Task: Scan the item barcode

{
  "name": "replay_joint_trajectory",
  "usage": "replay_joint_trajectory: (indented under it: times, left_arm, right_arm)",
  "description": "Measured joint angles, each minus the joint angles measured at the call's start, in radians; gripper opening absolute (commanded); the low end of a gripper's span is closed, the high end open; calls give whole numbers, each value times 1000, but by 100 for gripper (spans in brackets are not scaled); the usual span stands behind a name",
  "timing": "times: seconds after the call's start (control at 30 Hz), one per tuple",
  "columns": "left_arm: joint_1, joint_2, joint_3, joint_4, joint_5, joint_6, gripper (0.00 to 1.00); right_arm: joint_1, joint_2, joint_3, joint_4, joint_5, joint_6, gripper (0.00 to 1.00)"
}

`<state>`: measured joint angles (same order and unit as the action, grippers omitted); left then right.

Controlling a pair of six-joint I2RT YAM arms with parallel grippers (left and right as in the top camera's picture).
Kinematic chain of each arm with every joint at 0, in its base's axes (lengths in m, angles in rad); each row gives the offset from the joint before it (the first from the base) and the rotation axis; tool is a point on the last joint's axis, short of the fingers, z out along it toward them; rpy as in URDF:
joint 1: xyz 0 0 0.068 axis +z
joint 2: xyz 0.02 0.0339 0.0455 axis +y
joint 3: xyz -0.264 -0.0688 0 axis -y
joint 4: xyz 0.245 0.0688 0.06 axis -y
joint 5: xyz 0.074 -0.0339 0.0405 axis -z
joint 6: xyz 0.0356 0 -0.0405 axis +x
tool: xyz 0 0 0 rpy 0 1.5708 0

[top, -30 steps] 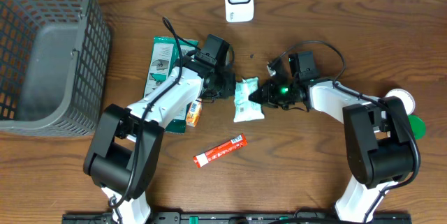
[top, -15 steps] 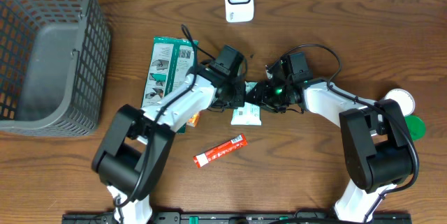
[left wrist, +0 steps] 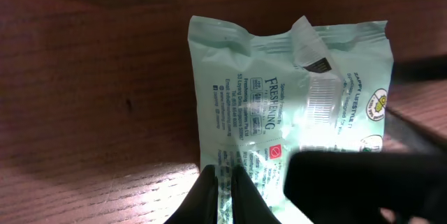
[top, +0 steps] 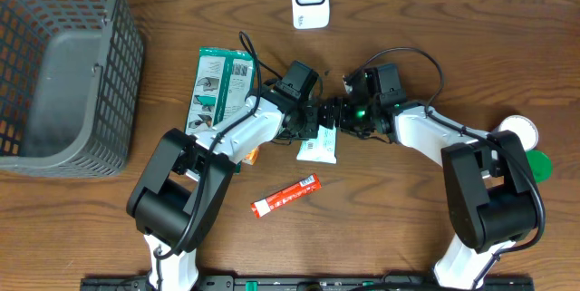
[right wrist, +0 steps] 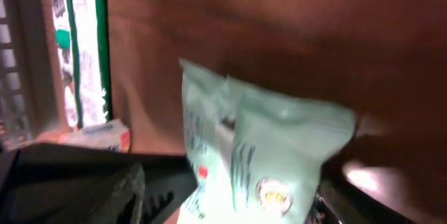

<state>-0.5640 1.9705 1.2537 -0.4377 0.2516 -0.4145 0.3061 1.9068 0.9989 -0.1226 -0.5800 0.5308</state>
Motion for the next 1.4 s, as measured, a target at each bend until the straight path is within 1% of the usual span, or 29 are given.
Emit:
replay_joint_trajectory:
  times: [0.1,0.17,0.27,0.33,0.37,0.4,0.47,0.53,0.8,0.83,1.0,1.07,1.2,1.4]
  left_arm:
    - [0,0,0,0,0,0,8]
    - [0,0,0,0,0,0,8]
    - [0,0,0,-5,-3,0,8]
    - [0,0,0,-6,-3,1,8]
    - [0,0,0,-7,-3,2,8]
    - [0,0,0,-7,-4,3,8]
    - [0,0,0,-8,-4,3,8]
    - [0,0,0,-8,-4,3,8]
    - [12,-25,-1,-17,-14,3,9]
    - [17,-46,-2,-19,-15,3,12]
    - [37,-184,-2,-33,-16,6,13]
    - [37,-214,-2,-50,-18,6,13]
    - [19,-193,-2,-79,-19,6,12]
    - [-37,-105,-6,-46,-18,4,12]
  right_arm:
    - [20,0,0,14,34,-16,65]
    - [35,0,0,12,48,-23,57]
    - [51,0,3,-14,69,-34,54]
    - [53,-1,5,-23,76,-38,44]
    - [53,-1,5,-27,80,-40,35]
    - [53,0,5,-33,82,-43,29]
    - [53,1,4,-37,91,-39,13]
    - [53,4,0,-32,91,-36,2]
    - [40,3,-2,-6,23,-42,1]
    - [36,3,-2,-7,13,-42,1]
    - [-2,3,-2,-14,-2,-42,1]
    - [-15,3,-4,-20,3,-42,1]
    - [-18,3,-6,-22,14,-42,1]
    - [-18,3,-6,-22,24,-42,1]
